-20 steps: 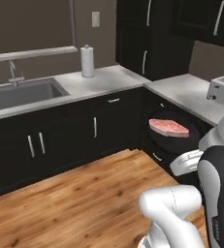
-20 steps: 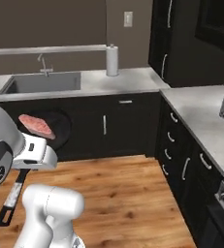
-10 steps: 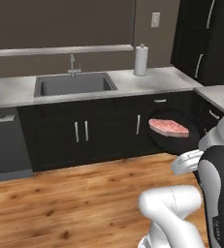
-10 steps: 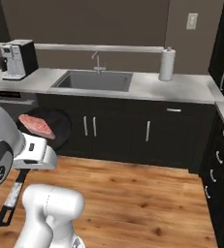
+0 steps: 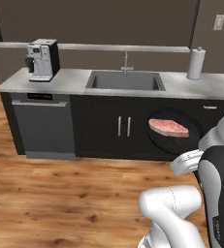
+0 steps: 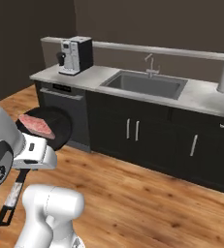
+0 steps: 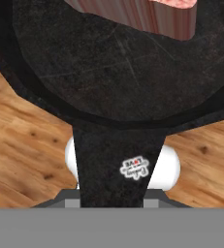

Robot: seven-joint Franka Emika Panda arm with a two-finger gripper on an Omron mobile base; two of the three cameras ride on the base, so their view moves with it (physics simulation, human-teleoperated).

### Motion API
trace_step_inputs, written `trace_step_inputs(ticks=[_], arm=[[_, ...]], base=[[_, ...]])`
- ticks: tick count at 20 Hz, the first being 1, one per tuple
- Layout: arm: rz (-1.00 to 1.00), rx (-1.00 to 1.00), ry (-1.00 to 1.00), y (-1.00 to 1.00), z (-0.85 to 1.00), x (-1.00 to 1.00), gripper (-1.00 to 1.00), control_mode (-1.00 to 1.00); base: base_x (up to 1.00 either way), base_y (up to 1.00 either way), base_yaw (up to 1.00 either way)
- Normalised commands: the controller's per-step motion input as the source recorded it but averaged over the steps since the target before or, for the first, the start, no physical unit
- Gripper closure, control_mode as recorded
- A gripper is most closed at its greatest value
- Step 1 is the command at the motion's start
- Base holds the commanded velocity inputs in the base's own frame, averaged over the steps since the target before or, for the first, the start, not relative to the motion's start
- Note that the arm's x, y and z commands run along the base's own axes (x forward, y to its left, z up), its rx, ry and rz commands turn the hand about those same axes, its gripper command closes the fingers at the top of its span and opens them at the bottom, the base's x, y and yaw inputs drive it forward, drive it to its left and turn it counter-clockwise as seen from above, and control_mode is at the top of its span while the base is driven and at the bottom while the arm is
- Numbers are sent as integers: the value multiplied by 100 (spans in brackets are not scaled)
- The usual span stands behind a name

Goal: Pick up the pan with the steak in it and place it on the dining table. Then place the steak on the plate.

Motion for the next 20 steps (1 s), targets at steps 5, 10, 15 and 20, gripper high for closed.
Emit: trace_step_inputs(ticks=[5,10,15,20], arm=[[0,0,0,0,0,0,100,100],[0,0,0,0,0,0,100,100],[0,0,0,0,0,0,100,100],[0,0,0,0,0,0,100,100]], base=[[-8,-1,42],[-2,-1,2],[80,-16,0],[100,-21,0]])
